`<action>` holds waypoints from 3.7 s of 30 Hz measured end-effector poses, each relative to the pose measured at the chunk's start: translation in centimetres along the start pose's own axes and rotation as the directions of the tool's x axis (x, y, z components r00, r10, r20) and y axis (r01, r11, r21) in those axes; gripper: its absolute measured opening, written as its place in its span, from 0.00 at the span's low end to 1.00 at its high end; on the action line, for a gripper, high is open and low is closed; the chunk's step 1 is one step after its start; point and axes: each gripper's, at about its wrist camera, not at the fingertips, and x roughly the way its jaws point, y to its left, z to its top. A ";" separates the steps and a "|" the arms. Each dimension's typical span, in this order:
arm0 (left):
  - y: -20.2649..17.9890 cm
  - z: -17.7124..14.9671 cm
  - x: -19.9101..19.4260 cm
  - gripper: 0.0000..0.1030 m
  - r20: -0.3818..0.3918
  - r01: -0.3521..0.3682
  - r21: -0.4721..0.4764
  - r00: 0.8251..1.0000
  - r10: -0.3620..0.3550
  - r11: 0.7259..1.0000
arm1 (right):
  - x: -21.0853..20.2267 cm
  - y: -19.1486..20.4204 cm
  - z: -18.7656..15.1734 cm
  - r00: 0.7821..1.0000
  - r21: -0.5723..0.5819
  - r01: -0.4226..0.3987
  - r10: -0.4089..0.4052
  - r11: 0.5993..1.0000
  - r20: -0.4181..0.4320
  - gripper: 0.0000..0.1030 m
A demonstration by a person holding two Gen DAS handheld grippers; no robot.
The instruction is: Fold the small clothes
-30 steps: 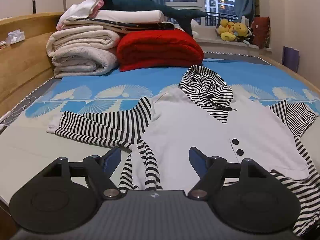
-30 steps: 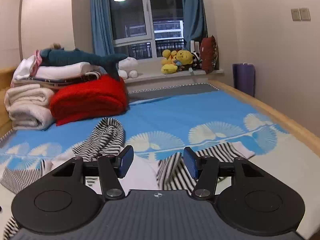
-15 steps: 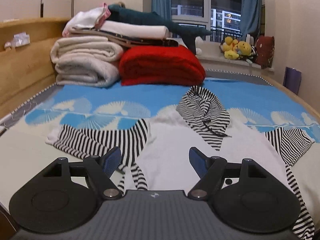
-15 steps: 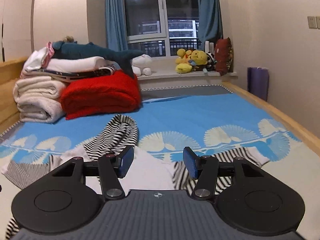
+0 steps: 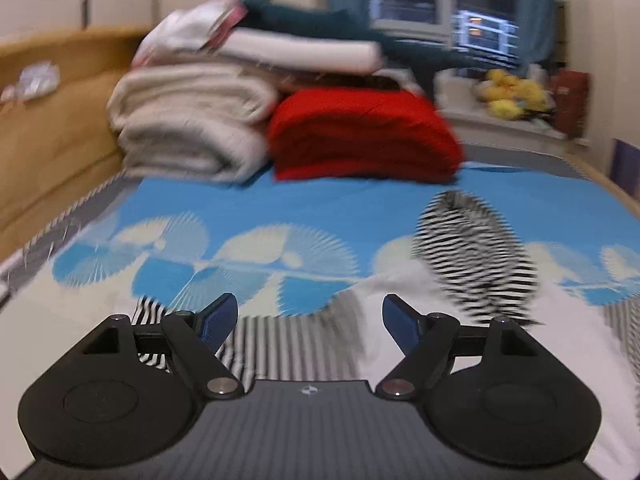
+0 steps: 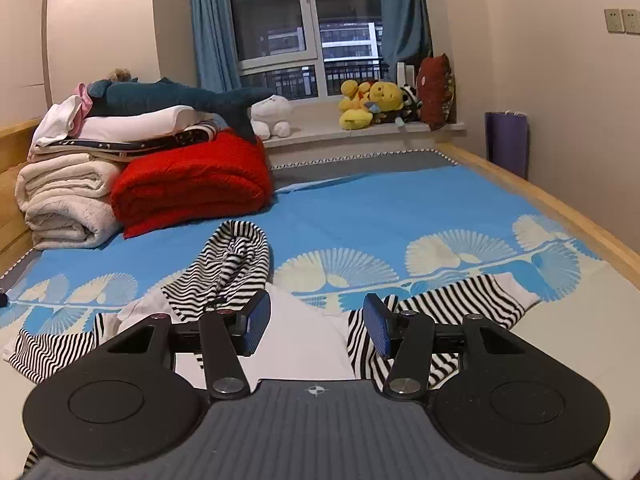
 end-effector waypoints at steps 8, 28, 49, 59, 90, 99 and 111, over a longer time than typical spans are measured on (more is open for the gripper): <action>10.3 -5.2 11.6 0.23 -0.261 -0.174 -0.247 0.959 0.108 0.953 | 0.6 1.0 -0.1 1.000 -0.097 -0.022 0.021 0.995 -0.016 0.13; 23.3 -8.1 18.9 0.11 -0.290 -0.330 -0.532 0.936 0.198 0.780 | 4.7 2.0 -0.6 0.989 -0.223 -0.004 -0.030 0.975 -0.146 0.18; -13.2 2.3 3.1 0.04 -0.014 0.507 -0.026 0.862 -0.508 0.861 | 2.6 0.7 -0.7 0.993 -0.186 0.009 -0.031 0.982 -0.111 0.18; -16.1 3.3 -1.9 0.21 -0.211 0.440 0.039 0.881 -0.423 0.897 | 4.1 -1.1 -1.1 0.981 -0.081 -0.024 0.008 0.996 -0.195 0.18; -2.8 2.7 7.7 0.24 -0.394 0.018 -0.183 0.915 -0.090 0.983 | 25.4 -1.3 -8.3 0.834 0.447 0.173 0.111 0.878 -0.541 0.05; -1.4 2.1 8.5 0.24 -0.427 -0.004 -0.230 0.899 -0.097 0.973 | 21.5 -0.8 -4.5 0.903 0.302 0.220 -0.077 0.928 -0.422 0.06; -5.6 -0.5 10.2 0.24 -0.489 0.138 -0.191 0.845 -0.216 0.972 | 22.6 -0.1 -4.5 0.896 0.179 0.131 -0.039 0.975 -0.443 0.27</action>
